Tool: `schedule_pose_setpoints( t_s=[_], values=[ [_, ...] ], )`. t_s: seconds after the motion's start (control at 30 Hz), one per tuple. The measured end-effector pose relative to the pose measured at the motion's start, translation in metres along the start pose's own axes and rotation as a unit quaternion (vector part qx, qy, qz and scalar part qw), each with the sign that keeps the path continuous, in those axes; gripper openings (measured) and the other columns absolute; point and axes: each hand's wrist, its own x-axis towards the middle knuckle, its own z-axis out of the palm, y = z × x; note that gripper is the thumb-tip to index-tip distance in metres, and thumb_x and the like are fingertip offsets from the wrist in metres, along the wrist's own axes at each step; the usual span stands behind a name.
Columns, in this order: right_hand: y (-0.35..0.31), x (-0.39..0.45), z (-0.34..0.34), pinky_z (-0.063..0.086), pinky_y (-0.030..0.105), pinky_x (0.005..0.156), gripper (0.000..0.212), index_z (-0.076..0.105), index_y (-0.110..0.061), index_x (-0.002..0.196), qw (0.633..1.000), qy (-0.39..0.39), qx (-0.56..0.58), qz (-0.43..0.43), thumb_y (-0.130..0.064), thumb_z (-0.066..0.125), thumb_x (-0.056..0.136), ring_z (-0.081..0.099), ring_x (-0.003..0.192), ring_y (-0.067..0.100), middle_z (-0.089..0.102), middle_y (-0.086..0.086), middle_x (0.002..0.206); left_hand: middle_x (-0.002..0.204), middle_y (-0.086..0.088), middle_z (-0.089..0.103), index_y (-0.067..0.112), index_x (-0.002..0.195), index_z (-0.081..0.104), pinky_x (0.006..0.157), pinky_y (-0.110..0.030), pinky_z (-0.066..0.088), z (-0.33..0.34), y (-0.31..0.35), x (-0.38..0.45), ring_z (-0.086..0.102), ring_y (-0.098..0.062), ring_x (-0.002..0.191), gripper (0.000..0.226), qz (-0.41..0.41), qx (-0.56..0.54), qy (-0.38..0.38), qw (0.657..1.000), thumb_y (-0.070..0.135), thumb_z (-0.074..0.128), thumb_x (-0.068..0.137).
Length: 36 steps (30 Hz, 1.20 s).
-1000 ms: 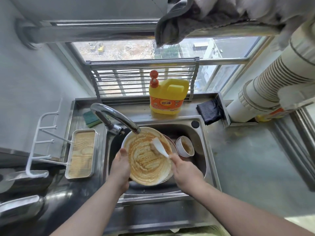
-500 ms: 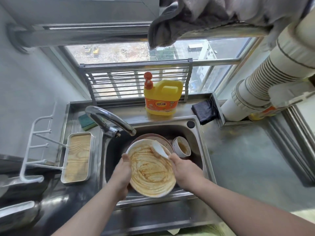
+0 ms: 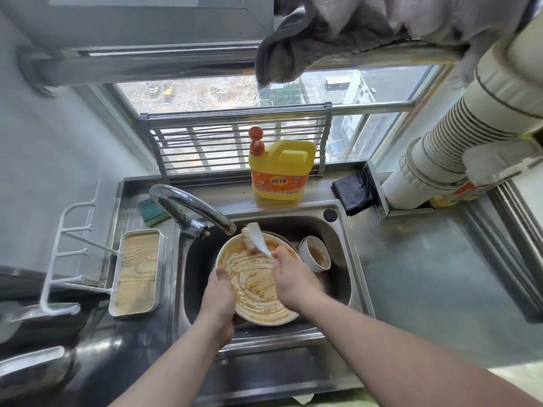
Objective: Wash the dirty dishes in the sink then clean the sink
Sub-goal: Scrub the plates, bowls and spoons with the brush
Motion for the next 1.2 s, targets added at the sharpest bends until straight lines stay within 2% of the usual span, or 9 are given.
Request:
schedule_pose_setpoints(
  t_s=[0.17, 0.27, 0.4, 0.47, 0.63, 0.73, 0.87, 1.0, 1.2],
  values=[
    [0.021, -0.023, 0.019, 0.054, 0.048, 0.093, 0.021, 0.044, -0.036, 0.128, 0.999, -0.039, 0.005, 0.007, -0.038, 0.032, 0.11, 0.066, 0.106, 0.037, 0.071, 0.012, 0.117, 0.117, -0.009, 0.073, 0.038, 0.132, 0.052, 0.072, -0.062, 0.063, -0.015, 0.018, 0.014, 0.074, -0.037, 0.101, 0.041, 0.011, -0.018, 0.063, 0.998, 0.063, 0.03, 0.107],
    [0.029, -0.058, 0.032, 0.052, 0.045, 0.083, 0.018, 0.043, -0.042, 0.123, 0.992, -0.104, 0.019, -0.067, -0.046, 0.034, 0.108, 0.065, 0.094, 0.035, 0.07, 0.006, 0.098, 0.112, -0.007, 0.075, 0.041, 0.113, 0.063, 0.062, -0.049, 0.064, -0.025, 0.031, 0.028, 0.076, -0.032, 0.098, 0.027, 0.049, 0.008, 0.094, 0.994, 0.054, 0.04, 0.11],
    [0.081, -0.063, 0.003, 0.054, 0.045, 0.073, 0.019, 0.04, -0.04, 0.123, 0.993, -0.086, -0.084, -0.018, -0.05, 0.03, 0.11, 0.066, 0.084, 0.035, 0.067, 0.002, 0.086, 0.11, -0.005, 0.076, 0.051, 0.094, 0.066, 0.066, -0.041, 0.064, -0.039, 0.041, 0.036, 0.077, -0.026, 0.096, 0.029, 0.099, 0.055, 0.114, 0.987, 0.028, 0.056, 0.107],
    [0.092, -0.048, -0.009, 0.058, 0.047, 0.069, 0.02, 0.04, -0.039, 0.121, 0.994, -0.046, -0.1, 0.009, -0.049, 0.026, 0.11, 0.067, 0.079, 0.033, 0.07, 0.004, 0.087, 0.112, -0.005, 0.077, 0.045, 0.106, 0.066, 0.073, -0.046, 0.066, -0.035, 0.04, 0.031, 0.077, -0.027, 0.099, 0.015, 0.103, 0.065, 0.09, 0.989, 0.04, 0.052, 0.11],
    [0.079, -0.02, 0.0, 0.056, 0.046, 0.071, 0.021, 0.037, -0.045, 0.126, 0.998, 0.043, -0.042, 0.031, -0.052, 0.025, 0.11, 0.066, 0.081, 0.031, 0.07, 0.003, 0.089, 0.122, -0.004, 0.074, 0.031, 0.134, 0.056, 0.087, -0.061, 0.062, -0.003, 0.026, 0.003, 0.073, -0.032, 0.11, 0.054, 0.088, 0.048, 0.027, 0.995, 0.068, 0.038, 0.099],
    [0.088, -0.021, -0.005, 0.052, 0.041, 0.066, 0.022, 0.041, -0.042, 0.121, 0.986, 0.146, 0.057, 0.049, -0.056, 0.047, 0.105, 0.065, 0.079, 0.021, 0.068, -0.005, 0.089, 0.113, -0.001, 0.077, 0.038, 0.127, 0.057, 0.07, -0.056, 0.064, 0.017, 0.01, -0.003, 0.076, -0.032, 0.102, 0.038, 0.039, 0.003, 0.013, 0.999, 0.062, 0.037, 0.105],
    [0.124, -0.023, -0.029, 0.036, 0.025, 0.057, 0.03, 0.042, -0.032, 0.088, 0.963, 0.231, 0.097, 0.1, -0.044, 0.068, 0.097, 0.054, 0.075, 0.011, 0.057, -0.01, 0.085, 0.117, 0.0, 0.077, 0.037, 0.127, 0.058, 0.086, -0.056, 0.063, 0.062, -0.015, -0.007, 0.076, -0.028, 0.104, 0.025, 0.019, 0.033, -0.038, 0.999, 0.046, 0.041, 0.111],
    [0.181, -0.027, -0.064, 0.033, 0.033, 0.058, 0.028, 0.046, -0.027, 0.082, 0.956, 0.244, 0.066, 0.152, -0.033, 0.069, 0.097, 0.052, 0.073, 0.011, 0.058, -0.008, 0.084, 0.126, 0.002, 0.068, 0.037, 0.128, 0.052, 0.098, -0.045, 0.06, 0.111, -0.036, 0.001, 0.069, -0.019, 0.114, 0.019, 0.027, 0.16, -0.127, 0.979, 0.028, 0.048, 0.112],
    [0.231, -0.025, -0.106, 0.036, 0.037, 0.058, 0.025, 0.049, -0.023, 0.085, 0.957, 0.218, 0.033, 0.189, -0.033, 0.067, 0.099, 0.056, 0.068, 0.014, 0.063, -0.007, 0.078, 0.122, -0.001, 0.066, 0.031, 0.125, 0.051, 0.083, -0.036, 0.065, 0.169, -0.035, 0.013, 0.07, -0.019, 0.107, 0.025, 0.001, 0.24, -0.161, 0.957, 0.014, 0.054, 0.107]
  ],
)
